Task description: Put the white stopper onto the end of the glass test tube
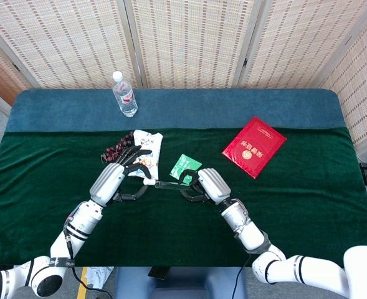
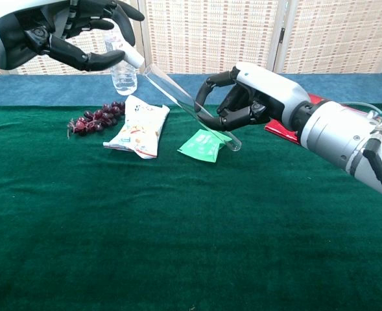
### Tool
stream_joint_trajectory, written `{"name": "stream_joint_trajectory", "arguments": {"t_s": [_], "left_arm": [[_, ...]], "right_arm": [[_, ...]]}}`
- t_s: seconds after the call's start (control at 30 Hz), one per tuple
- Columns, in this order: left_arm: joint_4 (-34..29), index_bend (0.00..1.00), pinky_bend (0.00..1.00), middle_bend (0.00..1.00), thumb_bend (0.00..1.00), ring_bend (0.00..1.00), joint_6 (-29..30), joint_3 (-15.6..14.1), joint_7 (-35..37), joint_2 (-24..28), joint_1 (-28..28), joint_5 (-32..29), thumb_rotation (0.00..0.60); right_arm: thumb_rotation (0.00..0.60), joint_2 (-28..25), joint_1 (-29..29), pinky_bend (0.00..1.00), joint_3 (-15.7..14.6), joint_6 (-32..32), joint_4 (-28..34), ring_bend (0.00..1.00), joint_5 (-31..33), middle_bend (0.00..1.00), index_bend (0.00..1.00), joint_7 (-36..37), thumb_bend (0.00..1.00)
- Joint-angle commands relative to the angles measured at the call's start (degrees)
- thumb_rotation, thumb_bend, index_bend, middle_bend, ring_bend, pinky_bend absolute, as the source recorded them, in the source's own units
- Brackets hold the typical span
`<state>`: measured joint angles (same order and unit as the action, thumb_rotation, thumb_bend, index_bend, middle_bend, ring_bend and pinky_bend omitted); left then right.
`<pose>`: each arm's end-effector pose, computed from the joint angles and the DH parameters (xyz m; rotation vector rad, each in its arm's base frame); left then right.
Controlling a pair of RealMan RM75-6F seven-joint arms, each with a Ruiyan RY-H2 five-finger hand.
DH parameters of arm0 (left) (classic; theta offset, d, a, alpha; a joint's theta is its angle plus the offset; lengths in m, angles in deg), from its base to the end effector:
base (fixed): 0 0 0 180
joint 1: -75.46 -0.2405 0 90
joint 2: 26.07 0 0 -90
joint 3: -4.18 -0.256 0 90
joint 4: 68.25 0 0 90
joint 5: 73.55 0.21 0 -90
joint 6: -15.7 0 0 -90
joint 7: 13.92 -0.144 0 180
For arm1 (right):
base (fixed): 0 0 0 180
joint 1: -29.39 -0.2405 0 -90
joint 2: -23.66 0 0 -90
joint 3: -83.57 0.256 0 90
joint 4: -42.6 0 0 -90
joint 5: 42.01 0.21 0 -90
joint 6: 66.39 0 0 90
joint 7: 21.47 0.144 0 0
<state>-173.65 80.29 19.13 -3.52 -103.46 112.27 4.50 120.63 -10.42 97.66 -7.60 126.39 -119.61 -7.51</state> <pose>-0.0884 0.3064 0.0645 -1.6782 -1.3002 -1.6070 -0.0978 -0.3221 -0.0381 1.7008 -1.4414 1.5079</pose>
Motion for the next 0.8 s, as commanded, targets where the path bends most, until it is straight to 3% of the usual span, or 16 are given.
{"name": "stream_joint_trajectory", "arguments": {"t_s": [0.03, 0.8], "left_arm": [[-0.03, 0.59, 0.0, 0.18, 0.47, 0.05, 0.12, 0.0, 0.02, -0.02, 0.02, -0.14, 0.6], [-0.34, 0.59, 0.0, 0.18, 0.47, 0.05, 0.03, -0.24, -0.32, 0.13, 0.66, -0.7, 0.6]], "right_arm": [[0.529, 0.08, -0.16, 1.0, 0.13, -0.01, 0.09, 1.0, 0.12, 1.0, 0.88, -0.09, 0.8], [0.529, 0.8, -1.41, 1.0, 0.71, -0.21, -0.83, 1.0, 0.92, 1.0, 0.88, -0.26, 0.8]]}}
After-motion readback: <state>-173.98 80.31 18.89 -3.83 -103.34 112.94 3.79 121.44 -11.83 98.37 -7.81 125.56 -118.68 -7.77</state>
